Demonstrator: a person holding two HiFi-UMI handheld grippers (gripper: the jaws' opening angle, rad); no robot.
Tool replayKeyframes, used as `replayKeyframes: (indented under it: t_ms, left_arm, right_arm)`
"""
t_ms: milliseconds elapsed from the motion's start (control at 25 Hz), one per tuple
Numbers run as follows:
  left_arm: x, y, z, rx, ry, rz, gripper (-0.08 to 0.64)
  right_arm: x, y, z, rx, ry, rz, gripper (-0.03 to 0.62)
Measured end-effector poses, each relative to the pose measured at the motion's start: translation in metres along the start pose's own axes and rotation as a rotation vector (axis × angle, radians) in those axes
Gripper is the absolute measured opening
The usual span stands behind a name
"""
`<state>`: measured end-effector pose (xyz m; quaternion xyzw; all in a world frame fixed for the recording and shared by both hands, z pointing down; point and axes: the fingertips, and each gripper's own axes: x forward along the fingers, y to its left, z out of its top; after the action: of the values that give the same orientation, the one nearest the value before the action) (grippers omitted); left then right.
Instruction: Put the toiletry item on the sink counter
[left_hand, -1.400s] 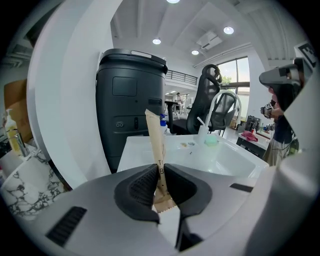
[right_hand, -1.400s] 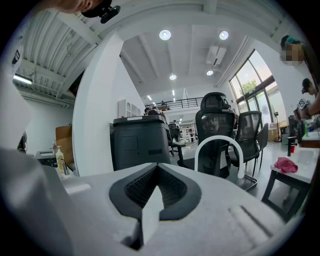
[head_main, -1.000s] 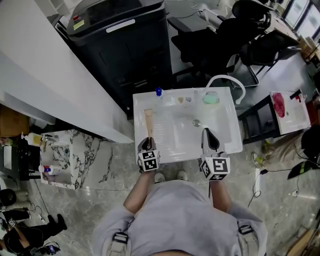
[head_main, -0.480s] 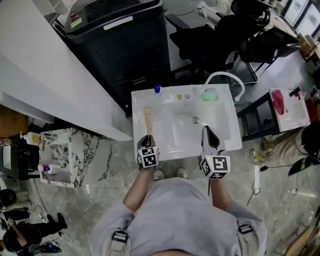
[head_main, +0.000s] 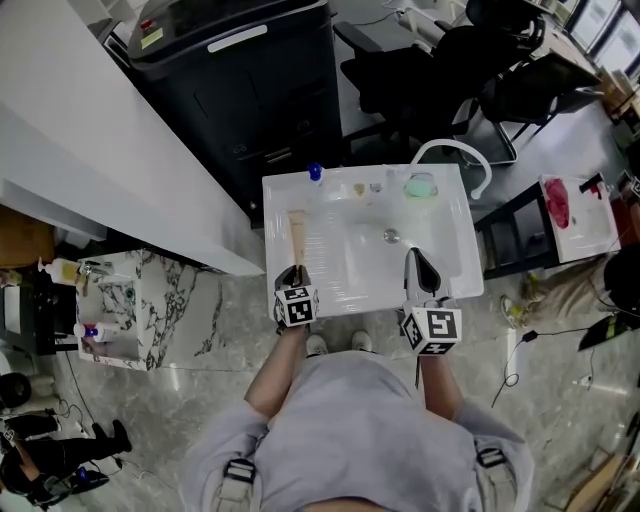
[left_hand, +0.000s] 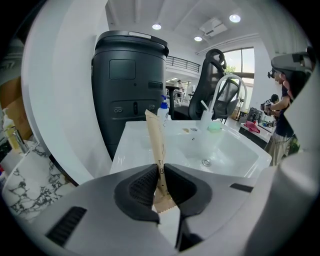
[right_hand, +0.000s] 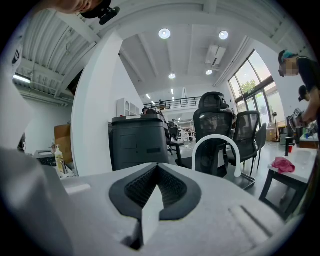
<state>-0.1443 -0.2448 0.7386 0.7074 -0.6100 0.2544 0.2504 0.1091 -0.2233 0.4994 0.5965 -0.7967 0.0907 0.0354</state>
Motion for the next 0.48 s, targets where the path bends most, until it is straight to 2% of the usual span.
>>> replayKeyframes:
  t_ms: [480]
  left_arm:
    - [0.0082,0.0008,-0.0063,-0.008,0.041,-0.001,0.040]
  right_arm:
    - [-0.0004,-0.0017,0.0004,-0.008,0.011,-0.001,0.002]
